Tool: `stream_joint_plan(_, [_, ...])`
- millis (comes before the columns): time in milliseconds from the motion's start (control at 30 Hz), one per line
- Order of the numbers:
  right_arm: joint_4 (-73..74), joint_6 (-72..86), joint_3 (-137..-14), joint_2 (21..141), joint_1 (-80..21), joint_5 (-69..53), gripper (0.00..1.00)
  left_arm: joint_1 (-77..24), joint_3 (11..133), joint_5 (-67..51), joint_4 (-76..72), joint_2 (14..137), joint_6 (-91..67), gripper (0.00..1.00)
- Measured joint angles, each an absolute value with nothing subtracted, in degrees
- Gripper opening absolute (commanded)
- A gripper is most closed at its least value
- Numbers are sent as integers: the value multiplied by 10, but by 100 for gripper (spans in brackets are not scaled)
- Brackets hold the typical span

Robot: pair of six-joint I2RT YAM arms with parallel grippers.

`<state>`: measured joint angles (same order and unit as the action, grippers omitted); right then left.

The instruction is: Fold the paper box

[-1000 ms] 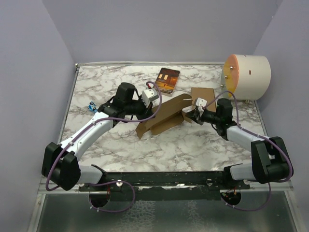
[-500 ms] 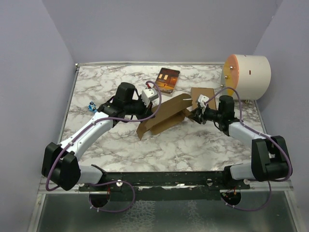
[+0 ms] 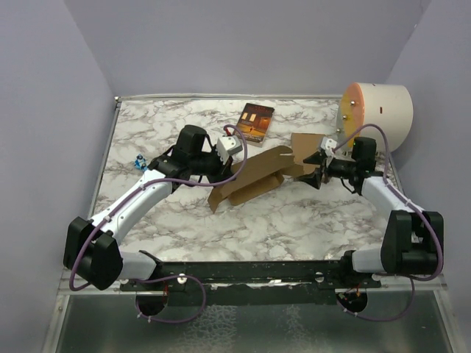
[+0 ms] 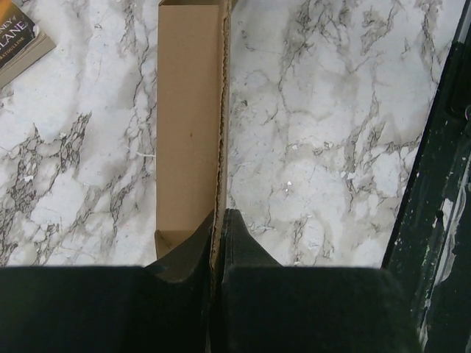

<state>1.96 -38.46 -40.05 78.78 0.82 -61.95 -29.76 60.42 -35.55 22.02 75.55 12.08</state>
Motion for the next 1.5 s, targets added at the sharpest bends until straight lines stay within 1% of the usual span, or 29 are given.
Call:
stream_joint_plan(133, [97,-430,-445,771,53,-662,67,-298,604,-359,225,755,130,0])
stream_joint_plan(200, [130,-453,-474,764,72,-682,63,-298,604,-363,227,754,133,0])
stream_joint_plan(233, [143,-460,-487,762,78,-689,59,-298,604,-365,228,754,134,0])
stream_joint_plan(267, [151,-463,-501,761,84,-693,54,-298,604,-366,229,754,135,0])
stream_joint_plan(367, [139,-438,-520,761,86,-689,31,-298,604,-370,231,754,137,0])
stream_joint_plan(433, [107,-399,-521,770,86,-672,20,-298,604,-372,231,754,137,0])
stream_joint_plan(467, [93,-380,-522,781,85,-662,16,-298,604,-374,231,754,137,0])
stream_joint_plan(567, [72,-345,-534,836,73,-623,14,-298,604,-380,232,754,137,0])
stream_joint_plan(733, [64,-321,-536,906,33,-578,16,-298,604,-382,233,754,137,0])
stream_joint_plan(833, [65,-318,-535,909,18,-578,20,-298,604,-382,233,754,137,0])
stream_joint_plan(1000, [77,-339,-530,909,16,-592,32,-298,604,-383,233,754,137,0])
stream_joint_plan(1067, [86,-349,-525,909,14,-602,35,-298,604,-383,232,754,137,0])
stream_joint_plan(1133, [92,-356,-519,909,10,-609,37,-297,604,-384,232,754,137,0])
stream_joint_plan(1267, [95,-361,-510,910,-7,-619,38,-297,604,-384,232,754,137,0])
stream_joint_plan(1500, [95,-357,-509,924,-18,-636,46,-298,604,-384,232,754,137,0])
